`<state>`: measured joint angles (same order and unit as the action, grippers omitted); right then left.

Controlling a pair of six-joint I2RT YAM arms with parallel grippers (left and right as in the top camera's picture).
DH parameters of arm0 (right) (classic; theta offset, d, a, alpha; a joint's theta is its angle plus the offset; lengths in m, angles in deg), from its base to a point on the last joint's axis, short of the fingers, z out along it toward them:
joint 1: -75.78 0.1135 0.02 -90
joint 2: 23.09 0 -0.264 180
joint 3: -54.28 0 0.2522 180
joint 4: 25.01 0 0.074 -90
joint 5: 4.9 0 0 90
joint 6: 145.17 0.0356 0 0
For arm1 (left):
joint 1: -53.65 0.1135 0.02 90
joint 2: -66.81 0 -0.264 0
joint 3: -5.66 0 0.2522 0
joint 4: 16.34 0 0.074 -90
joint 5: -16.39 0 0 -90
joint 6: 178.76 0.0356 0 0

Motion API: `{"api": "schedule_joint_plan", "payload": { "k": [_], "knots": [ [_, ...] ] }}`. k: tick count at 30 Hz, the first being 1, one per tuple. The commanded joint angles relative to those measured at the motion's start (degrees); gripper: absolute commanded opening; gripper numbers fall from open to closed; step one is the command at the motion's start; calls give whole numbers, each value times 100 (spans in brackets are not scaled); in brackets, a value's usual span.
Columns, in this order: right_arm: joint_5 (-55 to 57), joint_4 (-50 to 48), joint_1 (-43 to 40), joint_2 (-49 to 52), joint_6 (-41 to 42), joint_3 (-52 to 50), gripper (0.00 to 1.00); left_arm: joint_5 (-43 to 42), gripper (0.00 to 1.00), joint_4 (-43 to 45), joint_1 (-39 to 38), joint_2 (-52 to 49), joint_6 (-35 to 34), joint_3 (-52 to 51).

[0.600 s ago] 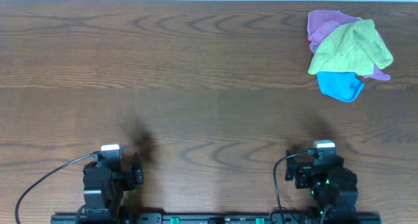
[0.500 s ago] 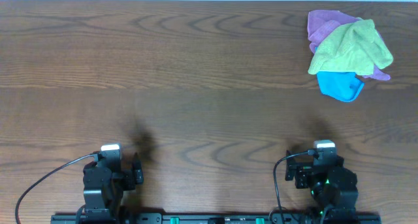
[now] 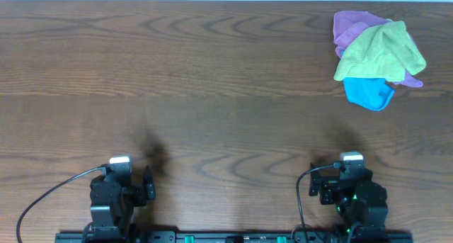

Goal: Fold the cloth

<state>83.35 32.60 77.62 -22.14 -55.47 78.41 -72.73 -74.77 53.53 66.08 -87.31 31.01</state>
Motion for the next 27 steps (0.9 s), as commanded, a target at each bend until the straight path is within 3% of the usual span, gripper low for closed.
{"api": "schedule_joint_plan", "payload": {
  "k": [1, 27],
  "knots": [
    [-63, -2, 48, -66, -61, -76, 99, 59, 95, -181, -31, 48, -61, -131],
    [-22, 4, 42, -46, 92, -33, 99, 59, 95, -181, -31, 48, -61, -131]
  ]
}}
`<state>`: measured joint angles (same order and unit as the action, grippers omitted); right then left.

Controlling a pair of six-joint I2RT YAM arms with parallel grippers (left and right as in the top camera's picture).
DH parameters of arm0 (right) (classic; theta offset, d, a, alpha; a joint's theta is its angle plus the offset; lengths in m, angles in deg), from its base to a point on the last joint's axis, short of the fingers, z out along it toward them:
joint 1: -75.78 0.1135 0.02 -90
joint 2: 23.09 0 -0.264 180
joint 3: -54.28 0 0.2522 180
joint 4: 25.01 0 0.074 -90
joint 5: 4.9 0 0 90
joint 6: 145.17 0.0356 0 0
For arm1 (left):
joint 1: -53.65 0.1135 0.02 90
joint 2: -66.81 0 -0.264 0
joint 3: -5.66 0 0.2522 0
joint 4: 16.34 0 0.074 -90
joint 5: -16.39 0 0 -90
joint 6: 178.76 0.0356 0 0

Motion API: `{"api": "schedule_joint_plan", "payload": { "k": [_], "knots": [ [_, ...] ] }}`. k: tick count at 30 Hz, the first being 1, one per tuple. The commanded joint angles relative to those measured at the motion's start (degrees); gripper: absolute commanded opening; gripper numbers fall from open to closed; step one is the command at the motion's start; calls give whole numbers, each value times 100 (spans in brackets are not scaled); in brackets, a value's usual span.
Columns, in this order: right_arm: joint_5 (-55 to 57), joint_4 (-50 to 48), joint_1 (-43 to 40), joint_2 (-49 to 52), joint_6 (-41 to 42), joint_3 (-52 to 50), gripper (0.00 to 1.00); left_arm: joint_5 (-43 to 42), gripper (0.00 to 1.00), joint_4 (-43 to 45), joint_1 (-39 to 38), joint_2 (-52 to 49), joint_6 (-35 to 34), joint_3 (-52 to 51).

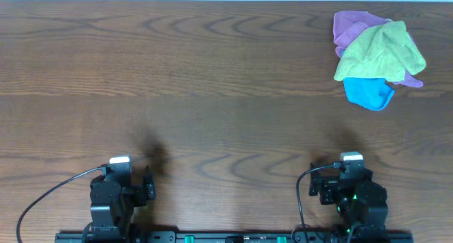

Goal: Fold the cloth

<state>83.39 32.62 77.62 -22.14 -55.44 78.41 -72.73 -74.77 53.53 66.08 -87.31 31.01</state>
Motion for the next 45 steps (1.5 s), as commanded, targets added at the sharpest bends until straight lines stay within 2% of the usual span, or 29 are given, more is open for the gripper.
{"api": "schedule_joint_plan", "payload": {
  "k": [1, 6, 11, 24, 30, 35, 40, 43, 45],
  "knots": [
    [-26, 4, 42, -15, 136, 0, 99, 59, 95, -179, -31, 48, -61, -131],
    [-26, 13, -105, 623, 739, 518, 99, 59, 95, -181, -31, 48, -61, -131],
    [22, 120, -302, 1996, 927, 1703, 99, 61, 95, -181, -31, 48, -61, -131],
    [452, 1113, -765, 7066, 988, 6384, 99, 59, 95, -179, -31, 48, -61, -131],
    [470, 1156, -1224, 8749, 922, 7943, 99, 59, 95, -181, -31, 48, -61, -131],
    [470, 1075, -1534, 9593, 968, 8542, 99, 59, 95, -181, -31, 48, -61, -131],
    [525, 444, -1652, 9956, 957, 8568, 99, 59, 95, -181, -31, 48, -61, -131],
    [1121, 243, -1668, 10124, 931, 8557, 99, 59, 95, -181, -31, 48, -61, -131],
    [1036, 61, -1681, 10249, 979, 8557, 99, 59, 95, -179, -31, 48, -61, -131]
  ]
}}
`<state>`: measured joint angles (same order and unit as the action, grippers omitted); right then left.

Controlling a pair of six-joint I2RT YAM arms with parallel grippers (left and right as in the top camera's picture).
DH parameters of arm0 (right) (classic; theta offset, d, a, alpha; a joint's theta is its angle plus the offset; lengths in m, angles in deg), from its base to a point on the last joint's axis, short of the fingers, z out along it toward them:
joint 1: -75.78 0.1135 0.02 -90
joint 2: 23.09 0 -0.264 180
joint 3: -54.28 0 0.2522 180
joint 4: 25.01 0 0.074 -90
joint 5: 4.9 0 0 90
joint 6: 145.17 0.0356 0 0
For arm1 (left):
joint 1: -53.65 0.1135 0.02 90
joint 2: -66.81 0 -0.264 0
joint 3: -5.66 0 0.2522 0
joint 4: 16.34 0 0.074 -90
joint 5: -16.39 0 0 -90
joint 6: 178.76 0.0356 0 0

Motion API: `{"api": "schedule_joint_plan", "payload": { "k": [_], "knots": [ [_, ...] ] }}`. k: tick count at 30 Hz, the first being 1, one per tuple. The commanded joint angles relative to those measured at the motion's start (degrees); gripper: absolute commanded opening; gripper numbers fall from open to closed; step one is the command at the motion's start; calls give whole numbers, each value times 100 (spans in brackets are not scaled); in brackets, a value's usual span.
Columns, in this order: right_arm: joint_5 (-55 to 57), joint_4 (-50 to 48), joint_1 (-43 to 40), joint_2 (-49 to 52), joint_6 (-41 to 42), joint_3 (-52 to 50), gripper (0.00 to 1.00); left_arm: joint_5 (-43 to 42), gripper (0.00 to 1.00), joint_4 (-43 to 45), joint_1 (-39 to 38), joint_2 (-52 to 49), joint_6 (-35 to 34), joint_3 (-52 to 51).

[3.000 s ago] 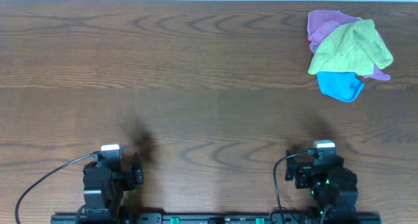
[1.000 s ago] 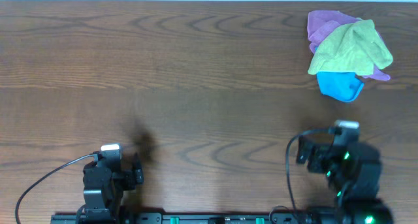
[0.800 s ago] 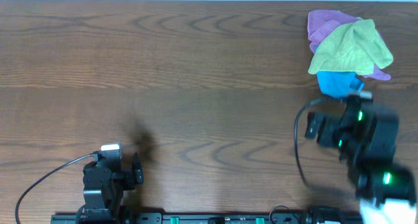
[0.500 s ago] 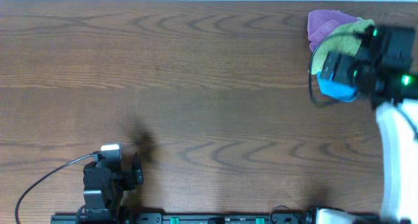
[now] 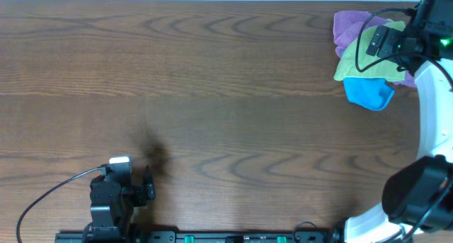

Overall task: Fold the cloth
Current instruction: 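Reach the right gripper to the green cloth on the pile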

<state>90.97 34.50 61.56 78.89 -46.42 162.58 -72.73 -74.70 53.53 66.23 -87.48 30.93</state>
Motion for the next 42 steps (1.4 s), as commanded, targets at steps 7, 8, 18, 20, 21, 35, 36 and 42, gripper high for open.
{"api": "schedule_joint_plan", "payload": {
  "k": [7, 8, 18, 20, 21, 35, 36, 42],
  "knots": [
    [76, -1220, -138, 826, -24, 140, 99, 59, 95, -188, -31, 33, -44, -122],
    [63, -1364, -142, 918, -22, 140, 99, 59, 95, -188, -31, 33, -44, -122],
    [-7, -2347, -173, 1692, -22, 140, 99, 59, 95, -186, -31, 33, -44, -122],
    [46, -2511, -201, 1788, -22, 140, 99, 61, 95, -188, -31, 33, -44, -122],
    [85, -2553, -229, 1808, -17, 140, 99, 59, 95, -186, -31, 33, -44, -122],
    [-330, -2710, -835, 2037, -2, 140, 97, 59, 95, -186, -31, 33, -44, -122],
    [-376, -2710, -848, 2055, -2, 140, 97, 59, 95, -188, -31, 33, -44, -122],
    [-498, -2741, -848, 2118, -2, 140, 78, 59, 95, -188, -31, 33, -44, -122]
  ]
}}
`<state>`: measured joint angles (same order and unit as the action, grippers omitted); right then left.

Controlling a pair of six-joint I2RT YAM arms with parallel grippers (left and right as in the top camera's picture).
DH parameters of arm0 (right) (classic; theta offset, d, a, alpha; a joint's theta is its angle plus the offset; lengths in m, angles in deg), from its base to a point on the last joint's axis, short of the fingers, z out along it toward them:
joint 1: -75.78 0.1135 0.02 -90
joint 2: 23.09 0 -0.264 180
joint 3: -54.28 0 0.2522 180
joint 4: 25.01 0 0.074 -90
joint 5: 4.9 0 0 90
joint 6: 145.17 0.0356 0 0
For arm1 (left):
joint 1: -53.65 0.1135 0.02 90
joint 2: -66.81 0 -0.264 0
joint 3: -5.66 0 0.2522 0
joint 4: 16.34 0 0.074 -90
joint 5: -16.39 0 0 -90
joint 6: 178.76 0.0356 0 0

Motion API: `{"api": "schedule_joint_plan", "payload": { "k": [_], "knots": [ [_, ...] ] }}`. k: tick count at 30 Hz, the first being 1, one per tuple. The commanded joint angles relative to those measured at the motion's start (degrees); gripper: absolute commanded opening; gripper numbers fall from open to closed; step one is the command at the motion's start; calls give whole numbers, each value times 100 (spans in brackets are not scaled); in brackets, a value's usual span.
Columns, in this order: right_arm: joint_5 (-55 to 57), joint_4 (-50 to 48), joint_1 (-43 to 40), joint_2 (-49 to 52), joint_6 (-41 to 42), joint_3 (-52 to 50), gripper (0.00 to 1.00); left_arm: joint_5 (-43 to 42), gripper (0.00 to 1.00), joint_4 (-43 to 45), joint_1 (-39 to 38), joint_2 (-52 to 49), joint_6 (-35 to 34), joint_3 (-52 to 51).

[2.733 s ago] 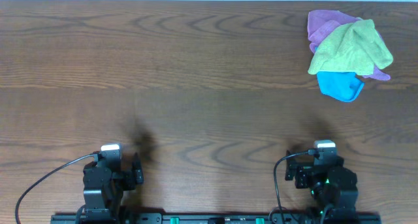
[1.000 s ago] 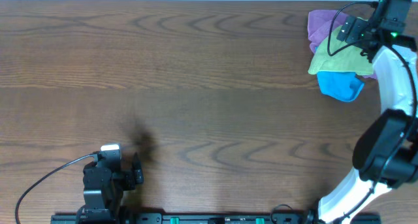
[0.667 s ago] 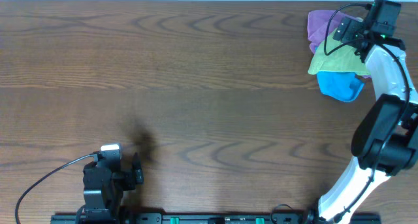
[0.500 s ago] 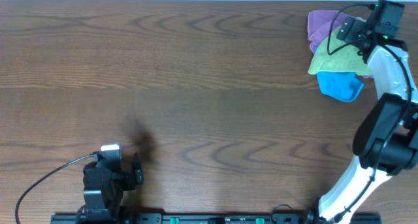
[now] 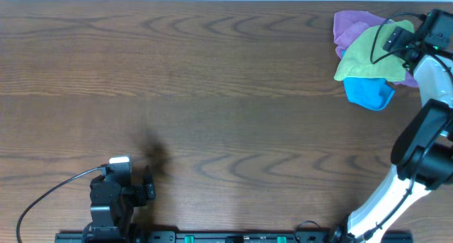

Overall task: Fold the cloth
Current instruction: 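Reach the right gripper to the green cloth on the pile, then grasp the green cloth with the right gripper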

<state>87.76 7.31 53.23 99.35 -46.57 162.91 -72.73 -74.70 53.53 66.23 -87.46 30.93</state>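
Observation:
A pile of three cloths lies at the table's far right: a green cloth [image 5: 368, 55] on top, a purple cloth [image 5: 350, 27] behind it and a blue cloth [image 5: 368, 93] sticking out in front. My right gripper [image 5: 398, 43] is over the green cloth's right part, the arm stretched out along the right edge. Its fingers are hidden by the wrist from above. My left gripper [image 5: 149, 185] rests at the near left, fingers together, far from the cloths.
The brown wooden table [image 5: 212, 94] stretches left of the pile. The table's back edge runs just behind the purple cloth. A black cable [image 5: 49, 193] loops at the near left, and the mounting rail [image 5: 212, 237] lies along the front edge.
The right gripper has shifted slightly right and lower on the green cloth, and the arm's elbow now stands higher along the right edge. The cloths lie as before. The left arm is still.
At the first two moments both arms rested at the front edge and the pile lay untouched. Then the right arm was stretched out to the far right with its gripper over the green cloth, where it remains now.

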Motion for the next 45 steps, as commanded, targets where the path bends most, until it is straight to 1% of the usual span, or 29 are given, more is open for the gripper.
{"api": "schedule_joint_plan", "payload": {
  "k": [1, 2, 7, 9, 11, 15, 19, 27, 30, 35, 38, 42, 45],
  "knots": [
    [-247, -33, -15, 85, 13, 107, 73, 59, 95, -186, -31, 33, -46, -122],
    [-326, -44, -15, 105, 13, 107, 70, 59, 95, -186, -31, 33, -46, -122],
    [-682, -42, 2, 264, 15, 107, 42, 59, 95, -188, -31, 33, -46, -122],
    [-765, -33, 13, 306, 15, 107, 24, 59, 95, -188, -31, 33, -46, -122],
    [-767, -9, 24, 289, 15, 107, 1, 59, 95, -186, -31, 33, -46, -122],
    [-767, 177, 68, 72, 13, 109, 1, 59, 95, -186, -31, 33, -46, -122],
    [-767, 535, 164, -396, -52, 109, 1, 61, 95, -188, -31, 33, -46, -122],
    [-765, 1589, 481, -1569, -254, 109, 1, 59, 95, -188, -31, 33, -46, -122],
    [-769, 2129, 682, -2033, -345, 109, 1, 59, 95, -186, -31, 33, -46, -122],
    [-1093, 3093, 1172, -2721, -553, 109, 1, 61, 95, -186, -31, 33, -46, -122],
    [-1174, 3624, 1633, -3143, -597, 107, 1, 59, 95, -188, -31, 33, -46, -122],
    [-1193, 4074, 2391, -3676, -662, 109, 1, 61, 95, -188, -31, 33, -46, -122],
    [-1222, 4223, 3034, -3967, -719, 109, 1, 59, 95, -188, -31, 33, -46, -122]
  ]
}}
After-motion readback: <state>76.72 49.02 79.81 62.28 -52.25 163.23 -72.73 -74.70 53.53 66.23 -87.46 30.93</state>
